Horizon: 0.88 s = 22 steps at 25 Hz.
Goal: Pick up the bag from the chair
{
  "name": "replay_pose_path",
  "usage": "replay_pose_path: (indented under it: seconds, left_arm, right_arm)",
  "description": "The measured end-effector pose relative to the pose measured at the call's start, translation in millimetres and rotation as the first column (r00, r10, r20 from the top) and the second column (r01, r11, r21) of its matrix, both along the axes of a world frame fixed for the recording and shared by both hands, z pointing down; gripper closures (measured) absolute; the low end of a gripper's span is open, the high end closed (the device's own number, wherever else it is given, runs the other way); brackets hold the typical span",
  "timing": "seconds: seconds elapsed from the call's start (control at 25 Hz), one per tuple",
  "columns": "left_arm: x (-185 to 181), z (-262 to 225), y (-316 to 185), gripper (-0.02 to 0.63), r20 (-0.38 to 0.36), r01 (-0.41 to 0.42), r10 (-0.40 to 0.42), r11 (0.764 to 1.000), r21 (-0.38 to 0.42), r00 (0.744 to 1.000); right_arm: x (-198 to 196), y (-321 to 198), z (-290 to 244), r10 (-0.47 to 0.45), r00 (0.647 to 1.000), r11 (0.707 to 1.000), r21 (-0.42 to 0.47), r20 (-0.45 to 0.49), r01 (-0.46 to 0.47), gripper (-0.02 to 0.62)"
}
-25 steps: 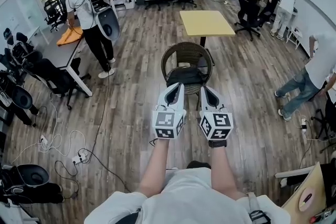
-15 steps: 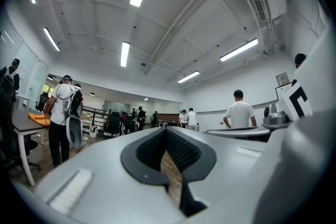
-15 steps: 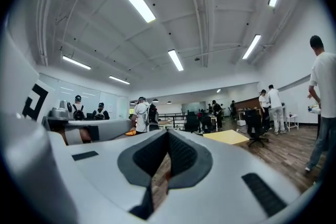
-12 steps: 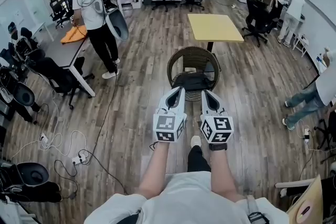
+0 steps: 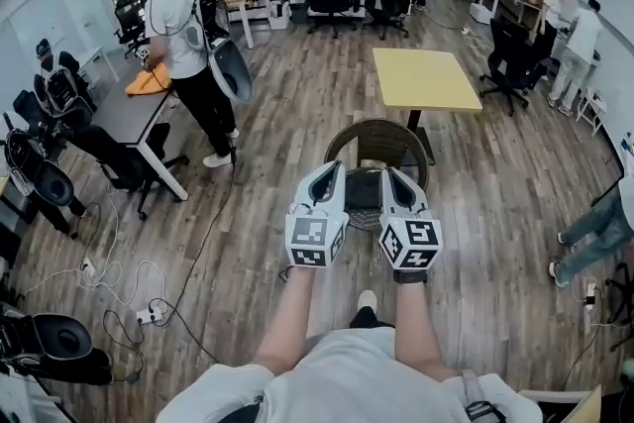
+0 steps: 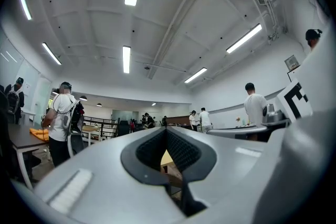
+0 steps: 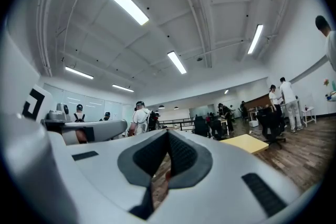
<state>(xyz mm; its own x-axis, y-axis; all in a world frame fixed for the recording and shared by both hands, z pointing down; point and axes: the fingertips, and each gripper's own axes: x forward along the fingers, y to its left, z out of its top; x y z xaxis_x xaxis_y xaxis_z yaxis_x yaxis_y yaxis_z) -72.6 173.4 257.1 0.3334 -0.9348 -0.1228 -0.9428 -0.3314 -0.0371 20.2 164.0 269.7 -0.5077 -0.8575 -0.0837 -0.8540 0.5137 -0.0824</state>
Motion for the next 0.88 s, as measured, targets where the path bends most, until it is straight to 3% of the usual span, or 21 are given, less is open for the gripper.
replay_pose_path:
  seconds: [0.32, 0.88]
  left_arm:
    - [24, 6, -91, 0.597, -0.001, 0.000, 0.000, 1.000, -0.029, 1.000]
    - [42, 10, -195, 0.597, -0.024, 0.048, -0.049, 0.998, -0.039, 0.999]
  right_arm:
    - [2, -101, -4, -0.065, 0.998, 0.998, -0.024, 0.015, 0.066, 0.588]
    - [23, -199, -3, -0.119, 0.993, 0.993, -0.017, 0.004, 0.119, 0.588]
